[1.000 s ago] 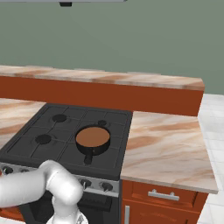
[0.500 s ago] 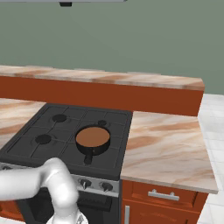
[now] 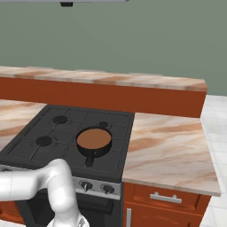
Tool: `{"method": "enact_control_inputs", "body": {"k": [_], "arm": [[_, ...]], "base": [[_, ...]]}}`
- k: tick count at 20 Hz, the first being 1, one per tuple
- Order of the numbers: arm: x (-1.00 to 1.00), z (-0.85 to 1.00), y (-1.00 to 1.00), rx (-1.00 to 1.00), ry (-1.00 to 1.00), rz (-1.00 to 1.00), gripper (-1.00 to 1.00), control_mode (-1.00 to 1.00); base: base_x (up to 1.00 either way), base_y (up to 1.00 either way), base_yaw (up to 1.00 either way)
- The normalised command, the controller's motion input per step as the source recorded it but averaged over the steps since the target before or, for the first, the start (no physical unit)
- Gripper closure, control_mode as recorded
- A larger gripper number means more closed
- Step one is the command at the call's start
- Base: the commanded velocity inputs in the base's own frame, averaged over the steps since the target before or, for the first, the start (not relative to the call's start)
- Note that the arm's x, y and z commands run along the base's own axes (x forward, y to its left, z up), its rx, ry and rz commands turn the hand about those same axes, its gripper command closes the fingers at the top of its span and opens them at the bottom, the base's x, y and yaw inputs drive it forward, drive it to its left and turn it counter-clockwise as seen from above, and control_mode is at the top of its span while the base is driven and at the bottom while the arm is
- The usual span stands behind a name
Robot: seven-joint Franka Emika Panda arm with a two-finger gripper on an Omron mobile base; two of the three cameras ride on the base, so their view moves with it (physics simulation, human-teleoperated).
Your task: Pick up the sugar cube(s) and place them in the saucepan with hot chocolate.
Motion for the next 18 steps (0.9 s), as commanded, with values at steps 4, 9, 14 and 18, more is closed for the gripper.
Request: {"method": "enact_control_inputs", "body": {"k": [4, 9, 14, 18], "arm": [[0.0, -0.31, 0.19, -0.01, 0.02, 0.0, -1.0, -1.0], [0.09, -0.35, 0.2, -0.03, 0.01, 0.0, -1.0, -1.0], [0.01, -0.21, 0.02, -0.02, 0.0, 0.0, -1.0, -1.0], [0.0, -0.1, 0.0, -0.01, 0.0, 0.0, -1.0, -1.0]], "base": [[0.0, 0.0, 0.0], [0.0, 0.0, 0.0], [0.0, 0.0, 0.0], [0.0, 0.0, 0.0]]}}
